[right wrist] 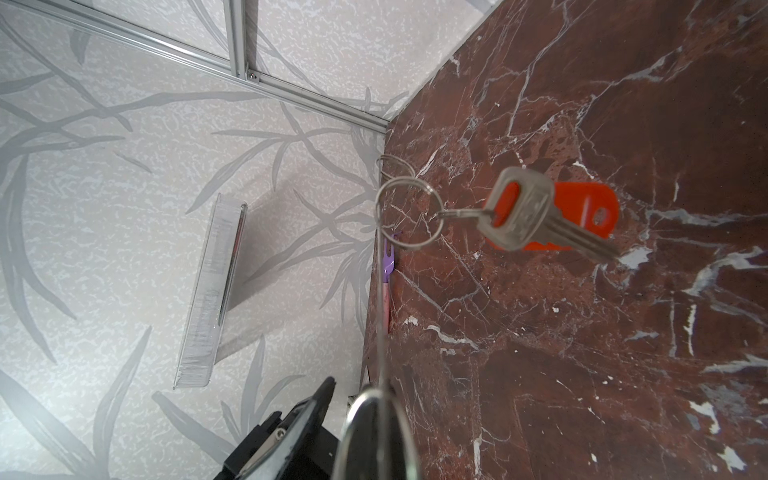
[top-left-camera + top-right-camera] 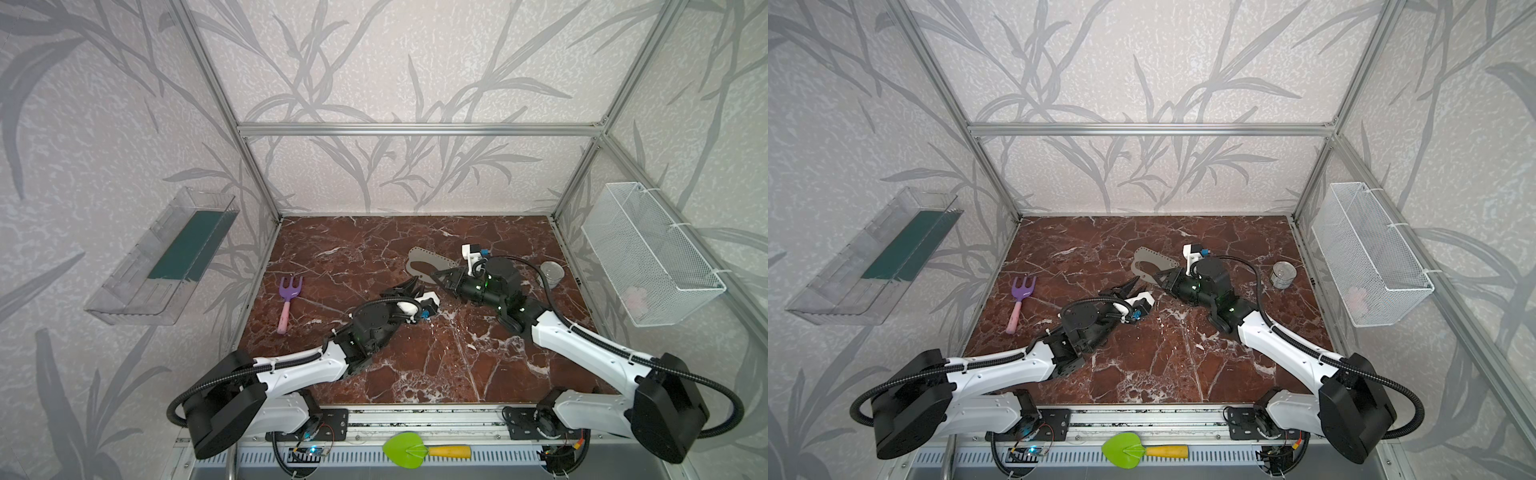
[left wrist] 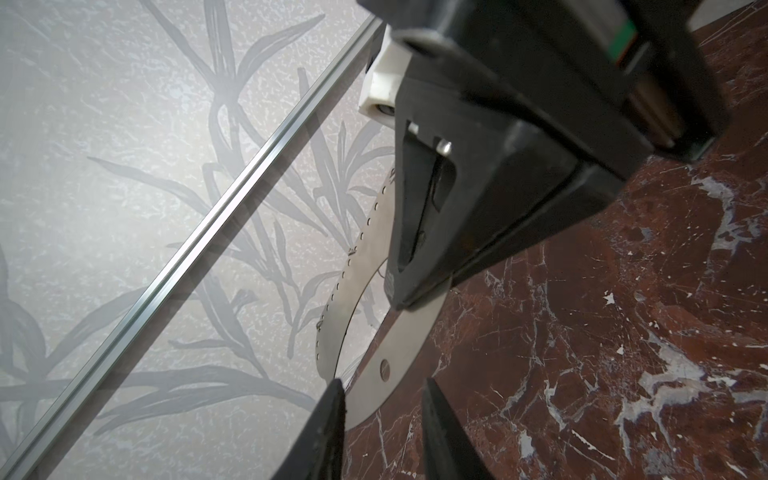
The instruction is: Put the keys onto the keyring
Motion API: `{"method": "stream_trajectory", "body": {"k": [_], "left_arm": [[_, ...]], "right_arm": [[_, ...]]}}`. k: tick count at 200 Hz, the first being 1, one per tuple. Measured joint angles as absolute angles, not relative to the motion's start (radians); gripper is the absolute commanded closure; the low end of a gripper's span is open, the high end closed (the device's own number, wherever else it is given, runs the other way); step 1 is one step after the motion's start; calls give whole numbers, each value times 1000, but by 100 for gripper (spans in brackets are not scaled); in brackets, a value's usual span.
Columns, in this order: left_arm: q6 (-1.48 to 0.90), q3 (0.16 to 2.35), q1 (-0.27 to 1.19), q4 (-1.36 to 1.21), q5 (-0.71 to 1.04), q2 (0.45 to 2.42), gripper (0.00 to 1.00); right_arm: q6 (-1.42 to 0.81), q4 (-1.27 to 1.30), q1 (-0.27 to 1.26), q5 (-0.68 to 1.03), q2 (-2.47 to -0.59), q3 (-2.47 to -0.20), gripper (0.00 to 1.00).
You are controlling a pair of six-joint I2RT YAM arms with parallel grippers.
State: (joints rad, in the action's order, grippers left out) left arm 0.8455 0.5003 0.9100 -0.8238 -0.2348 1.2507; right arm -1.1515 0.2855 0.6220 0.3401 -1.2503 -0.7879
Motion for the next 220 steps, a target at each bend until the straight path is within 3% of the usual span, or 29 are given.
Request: {"method": "stream_trajectory", "body": {"k": [94, 127, 151, 220], "left_arm": [[930, 524, 910, -958, -271, 1425, 73], [979, 546, 910, -1018, -292, 1489, 86], [1024, 551, 910, -1050, -302, 1515, 100], [1060, 588, 911, -952, -332, 1500, 100]], "right_arm": [[-1179, 290, 622, 345, -1245, -760, 100], [-1193, 297, 623, 345, -1241, -740, 100], [-1217, 309, 621, 339, -1241, -736, 100], [-1252, 308, 612, 339, -1241, -735, 100]]}}
